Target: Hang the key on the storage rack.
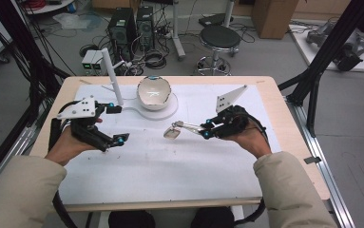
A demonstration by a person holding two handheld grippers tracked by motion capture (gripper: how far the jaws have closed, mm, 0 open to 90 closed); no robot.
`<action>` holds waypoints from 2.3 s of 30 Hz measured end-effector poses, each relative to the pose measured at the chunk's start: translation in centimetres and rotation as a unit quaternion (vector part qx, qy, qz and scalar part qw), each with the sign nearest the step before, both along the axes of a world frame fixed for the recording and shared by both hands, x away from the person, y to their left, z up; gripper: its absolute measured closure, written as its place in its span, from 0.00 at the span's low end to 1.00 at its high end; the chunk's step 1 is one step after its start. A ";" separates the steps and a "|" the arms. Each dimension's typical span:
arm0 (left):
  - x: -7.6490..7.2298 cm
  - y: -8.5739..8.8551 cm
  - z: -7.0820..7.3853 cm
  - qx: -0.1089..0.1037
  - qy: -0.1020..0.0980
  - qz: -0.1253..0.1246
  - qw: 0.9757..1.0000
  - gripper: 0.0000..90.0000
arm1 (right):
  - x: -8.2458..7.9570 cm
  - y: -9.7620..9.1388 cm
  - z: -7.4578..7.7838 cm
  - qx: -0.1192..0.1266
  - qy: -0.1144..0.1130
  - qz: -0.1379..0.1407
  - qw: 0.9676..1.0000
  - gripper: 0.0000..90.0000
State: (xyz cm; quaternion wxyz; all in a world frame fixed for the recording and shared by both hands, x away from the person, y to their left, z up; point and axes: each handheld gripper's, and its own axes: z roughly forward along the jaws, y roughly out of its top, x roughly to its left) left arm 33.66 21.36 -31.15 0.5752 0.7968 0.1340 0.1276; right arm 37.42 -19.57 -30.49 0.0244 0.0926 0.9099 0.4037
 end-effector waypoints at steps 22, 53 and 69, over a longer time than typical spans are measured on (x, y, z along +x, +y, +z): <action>0.8 -8.1 -0.4 0.103 0.016 -0.112 0.988 0.09 | -0.7 4.5 0.0 0.000 0.000 0.092 0.996 0.82; 0.6 -9.8 -1.4 0.170 0.030 -0.162 0.972 0.82 | -1.2 5.7 -0.9 -0.021 0.011 0.122 0.992 0.82; 0.7 -9.7 -1.4 0.175 0.033 -0.156 0.972 0.82 | -0.7 5.1 -1.8 0.034 0.037 0.105 0.993 0.33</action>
